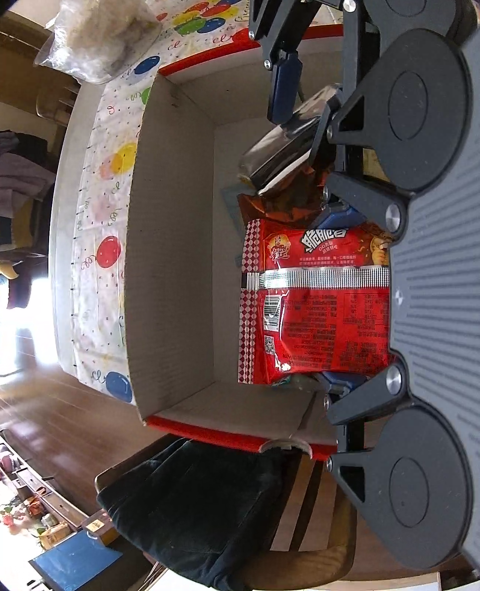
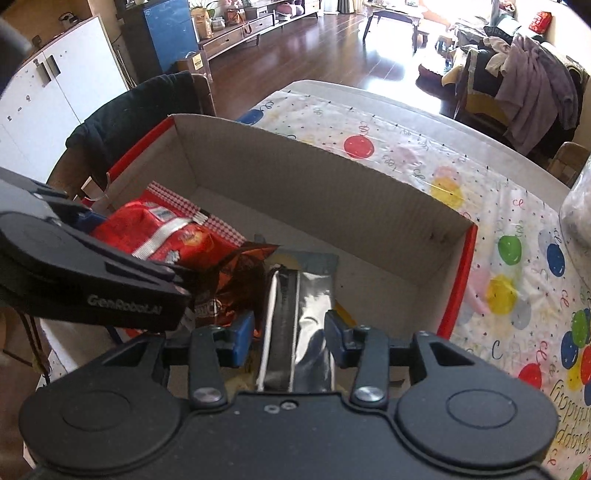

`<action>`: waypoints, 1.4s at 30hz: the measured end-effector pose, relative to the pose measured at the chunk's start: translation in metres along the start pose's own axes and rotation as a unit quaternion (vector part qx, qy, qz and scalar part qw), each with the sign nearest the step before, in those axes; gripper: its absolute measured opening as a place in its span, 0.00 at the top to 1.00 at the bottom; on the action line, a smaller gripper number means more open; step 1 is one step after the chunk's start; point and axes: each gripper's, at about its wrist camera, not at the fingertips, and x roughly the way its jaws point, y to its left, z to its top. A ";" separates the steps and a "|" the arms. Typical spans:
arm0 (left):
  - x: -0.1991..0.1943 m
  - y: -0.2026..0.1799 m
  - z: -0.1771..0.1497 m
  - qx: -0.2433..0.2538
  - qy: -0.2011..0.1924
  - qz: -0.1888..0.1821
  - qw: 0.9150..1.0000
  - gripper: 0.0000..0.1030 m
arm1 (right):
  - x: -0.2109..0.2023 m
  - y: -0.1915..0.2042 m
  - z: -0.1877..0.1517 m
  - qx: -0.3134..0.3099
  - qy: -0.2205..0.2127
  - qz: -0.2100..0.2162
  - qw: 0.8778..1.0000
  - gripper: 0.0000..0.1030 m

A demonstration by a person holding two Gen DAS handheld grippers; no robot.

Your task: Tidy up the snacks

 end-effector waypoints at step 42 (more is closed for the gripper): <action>-0.114 0.003 -0.059 -0.045 -0.151 -0.045 0.986 0.16 | -0.126 -0.011 -0.049 0.038 -0.155 0.019 0.987 0.00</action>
